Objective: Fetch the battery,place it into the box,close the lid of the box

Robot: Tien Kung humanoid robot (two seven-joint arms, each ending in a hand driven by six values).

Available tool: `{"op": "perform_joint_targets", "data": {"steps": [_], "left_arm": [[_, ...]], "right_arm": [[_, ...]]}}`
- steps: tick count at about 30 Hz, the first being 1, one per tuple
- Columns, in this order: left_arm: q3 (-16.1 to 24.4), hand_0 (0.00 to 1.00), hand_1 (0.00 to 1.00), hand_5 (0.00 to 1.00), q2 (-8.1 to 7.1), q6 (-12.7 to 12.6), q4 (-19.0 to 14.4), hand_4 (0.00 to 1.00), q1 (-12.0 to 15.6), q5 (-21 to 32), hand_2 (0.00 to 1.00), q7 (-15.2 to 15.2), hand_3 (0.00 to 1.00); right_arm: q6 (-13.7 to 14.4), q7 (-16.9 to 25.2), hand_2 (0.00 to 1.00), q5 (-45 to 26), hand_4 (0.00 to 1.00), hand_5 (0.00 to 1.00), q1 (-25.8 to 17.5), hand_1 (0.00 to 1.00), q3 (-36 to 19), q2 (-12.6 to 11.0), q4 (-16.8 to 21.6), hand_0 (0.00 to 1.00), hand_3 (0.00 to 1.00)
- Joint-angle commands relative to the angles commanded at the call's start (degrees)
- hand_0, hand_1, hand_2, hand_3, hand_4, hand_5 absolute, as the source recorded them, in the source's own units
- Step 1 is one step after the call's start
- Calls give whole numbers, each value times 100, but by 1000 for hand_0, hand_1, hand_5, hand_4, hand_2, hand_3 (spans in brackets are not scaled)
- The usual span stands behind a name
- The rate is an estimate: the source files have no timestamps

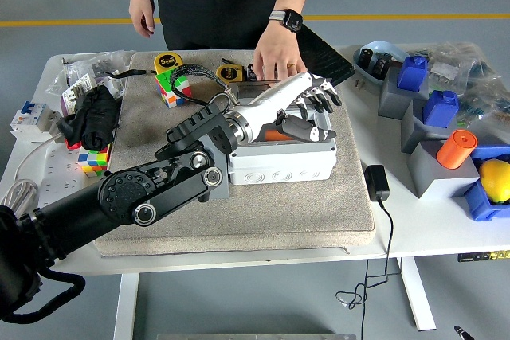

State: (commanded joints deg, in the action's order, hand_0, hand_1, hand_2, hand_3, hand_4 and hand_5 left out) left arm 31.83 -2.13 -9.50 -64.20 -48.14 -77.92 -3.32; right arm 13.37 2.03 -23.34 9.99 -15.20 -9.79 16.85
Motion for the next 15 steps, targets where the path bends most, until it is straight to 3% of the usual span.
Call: {"op": "perform_joint_targets", "data": {"steps": [4, 5, 7, 10, 11, 15], "left_arm": [[210, 349, 539, 90, -80, -168, -180, 899, 85, 146, 564, 289, 582], [283, 441, 574, 123, -88, -269, -202, 921, 94, 199, 582, 423, 588], [406, 441, 574, 123, -94, -390, -203, 921, 92, 248, 582, 627, 588], [554, 441, 574, 123, -93, -404, -107, 921, 49, 221, 582, 645, 588], [585, 780, 770, 273, -93, -391, -64, 967, 33, 202, 744, 618, 703], [651, 780, 770, 273, -90, -284, 137, 967, -24, 58, 744, 402, 703]], "right_arm": [[-10, -1, 643, -7, 880, 417, -4, 640, 3, 1, -1, 658, 536], [-12, -2, 644, -12, 879, 418, -4, 640, 6, 3, -2, 658, 536], [-11, -1, 644, -9, 879, 418, -1, 640, 2, 5, 0, 658, 536], [-3, 1, 644, 3, 879, 418, 10, 640, -8, 5, 6, 658, 536], [1, 3, 643, 8, 879, 417, 13, 640, -12, 4, 8, 658, 536], [15, 10, 643, 42, 879, 417, 16, 640, -39, 0, 23, 658, 536]]}}
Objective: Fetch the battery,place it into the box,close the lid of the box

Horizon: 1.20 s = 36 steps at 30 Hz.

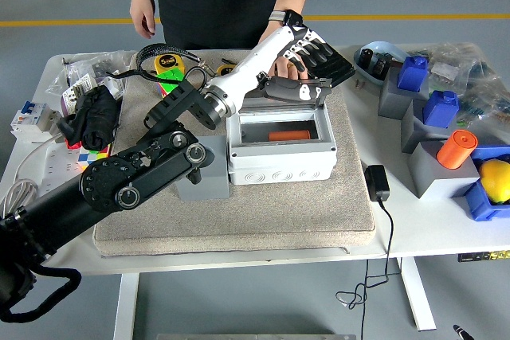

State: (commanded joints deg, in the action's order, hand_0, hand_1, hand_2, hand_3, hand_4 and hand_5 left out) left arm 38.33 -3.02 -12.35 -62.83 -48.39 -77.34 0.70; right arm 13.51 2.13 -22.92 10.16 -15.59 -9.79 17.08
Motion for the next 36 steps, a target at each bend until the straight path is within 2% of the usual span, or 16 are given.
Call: {"op": "perform_joint_targets", "data": {"steps": [1, 2, 7, 8, 10, 13, 14, 19, 20, 25, 36], "left_arm": [[5, 780, 770, 273, 2, 61, 58, 967, -18, -80, 744, -94, 703], [12, 820, 816, 324, 4, 127, 111, 976, -35, -171, 784, -204, 774], [-20, 820, 816, 324, -27, 569, 324, 976, -97, -689, 784, -680, 774], [-24, 829, 817, 388, -42, 622, 331, 985, -98, -739, 792, -739, 781], [-37, 829, 817, 388, -74, 728, 307, 985, -79, -788, 792, -852, 781], [-50, 829, 817, 388, -117, 799, 179, 985, -24, -808, 792, -939, 781], [-63, 796, 779, 421, -131, 817, 122, 986, 0, -799, 765, -951, 759], [-100, 796, 779, 421, -183, 850, -183, 986, 120, -776, 765, -998, 759], [-109, 766, 741, 426, -188, 855, -233, 981, 140, -775, 750, -1010, 754], [-213, 766, 741, 426, -245, 878, -500, 981, 297, -763, 750, -1065, 754], [-378, 753, 720, 424, -375, 899, -854, 979, 646, -701, 743, -1119, 739]], "right_arm": [[1, 1, 643, 4, 879, 417, 0, 640, -2, 0, 2, 658, 536], [1, 0, 643, 6, 880, 418, 0, 640, -2, 1, 3, 659, 537], [4, 6, 643, 29, 880, 418, 3, 640, -12, -2, 13, 659, 537], [8, 9, 643, 37, 880, 418, 5, 640, -21, -2, 14, 661, 536], [7, 14, 643, 57, 880, 418, 4, 640, -47, -3, 22, 661, 536], [5, 21, 643, 61, 880, 418, -2, 640, -74, -1, 24, 661, 536], [2, 21, 644, 61, 881, 418, -3, 640, -80, -2, 25, 663, 537], [5, 23, 644, 99, 881, 418, -7, 640, -113, -7, 31, 663, 537], [5, 25, 644, 102, 881, 418, -7, 640, -113, -6, 32, 663, 536], [9, 38, 644, 132, 881, 418, -22, 640, -147, -4, 42, 663, 536], [2, 36, 644, 146, 881, 418, -37, 640, -147, -1, 40, 662, 537]]}}
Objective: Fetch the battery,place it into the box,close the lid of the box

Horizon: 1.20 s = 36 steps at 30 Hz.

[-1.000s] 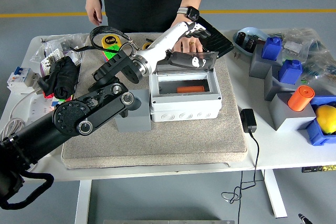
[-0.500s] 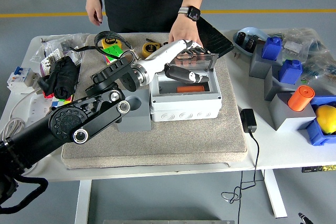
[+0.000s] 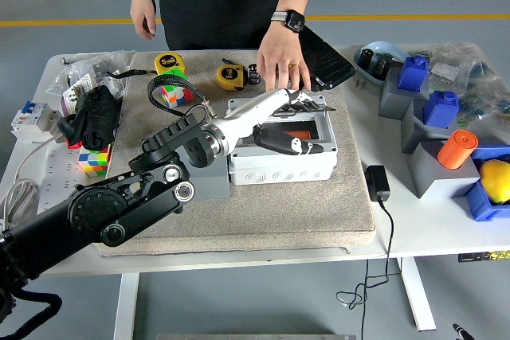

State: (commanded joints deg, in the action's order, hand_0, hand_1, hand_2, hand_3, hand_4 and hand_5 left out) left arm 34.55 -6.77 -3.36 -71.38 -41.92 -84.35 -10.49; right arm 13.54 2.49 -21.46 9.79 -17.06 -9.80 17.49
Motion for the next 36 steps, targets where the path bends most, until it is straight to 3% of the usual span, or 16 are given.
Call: {"op": "perform_joint_targets", "data": {"steps": [14, 19, 20, 25, 26, 27, 33, 36], "left_arm": [[71, 737, 721, 421, -14, 7, -107, 977, 48, 160, 730, 11, 721], [355, 737, 721, 421, -58, -311, -192, 977, 179, 699, 730, 446, 721], [457, 692, 694, 408, -79, -393, -221, 970, 235, 936, 693, 612, 675], [1065, 692, 694, 408, -206, -736, -381, 970, 625, 1982, 693, 1273, 675], [1186, 590, 637, 391, -231, -758, -401, 959, 703, 2141, 621, 1335, 623], [1373, 590, 637, 391, -263, -762, -417, 959, 837, 2334, 621, 1387, 623], [2694, 610, 635, 396, -430, -591, -356, 964, 1584, 3346, 616, 1329, 621], [3136, 610, 635, 396, -569, -428, -286, 964, 1710, 3560, 616, 1246, 621]], "right_arm": [[-2, 27, 644, 15, 882, 416, -16, 640, 2, 4, 3, 664, 537], [-9, 27, 644, -2, 882, 416, -11, 640, -4, 5, -1, 664, 537], [-11, 29, 644, -8, 883, 416, -10, 640, -5, 6, -2, 662, 537], [-25, 36, 644, -94, 883, 416, -30, 640, 57, 20, -23, 662, 537], [-26, 42, 645, -108, 884, 418, -35, 640, 58, 22, -23, 665, 538], [-28, 42, 645, -122, 884, 418, -38, 640, 61, 23, -27, 665, 538], [-34, 6, 645, -193, 883, 420, -3, 640, 132, -14, -75, 661, 537], [-65, -5, 645, -306, 883, 420, 0, 640, 208, -12, -110, 661, 537]]}}
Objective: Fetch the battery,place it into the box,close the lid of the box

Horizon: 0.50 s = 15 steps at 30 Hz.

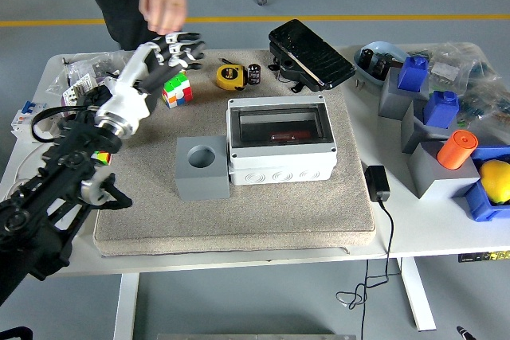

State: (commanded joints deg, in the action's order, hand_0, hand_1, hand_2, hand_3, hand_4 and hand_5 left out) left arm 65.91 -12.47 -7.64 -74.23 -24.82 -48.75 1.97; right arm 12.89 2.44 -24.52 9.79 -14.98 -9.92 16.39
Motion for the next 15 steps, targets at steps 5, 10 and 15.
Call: {"op": "perform_joint_targets", "data": {"steps": [5, 10, 15], "left_arm": [[321, 619, 651, 398, -168, 194, 120, 965, 115, 257, 641, -116, 622], [510, 593, 637, 391, -190, 174, 81, 964, 282, 245, 615, -105, 618], [586, 576, 621, 355, -219, 199, 76, 938, 345, 145, 604, -147, 611]], "right_arm": [[-43, -14, 645, -89, 884, 419, 16, 640, 64, -18, -30, 662, 538], [-29, -15, 644, -69, 884, 418, 36, 640, 47, -32, -28, 665, 538], [-27, -20, 645, -64, 884, 419, 48, 640, 59, -31, -28, 662, 537]]}}
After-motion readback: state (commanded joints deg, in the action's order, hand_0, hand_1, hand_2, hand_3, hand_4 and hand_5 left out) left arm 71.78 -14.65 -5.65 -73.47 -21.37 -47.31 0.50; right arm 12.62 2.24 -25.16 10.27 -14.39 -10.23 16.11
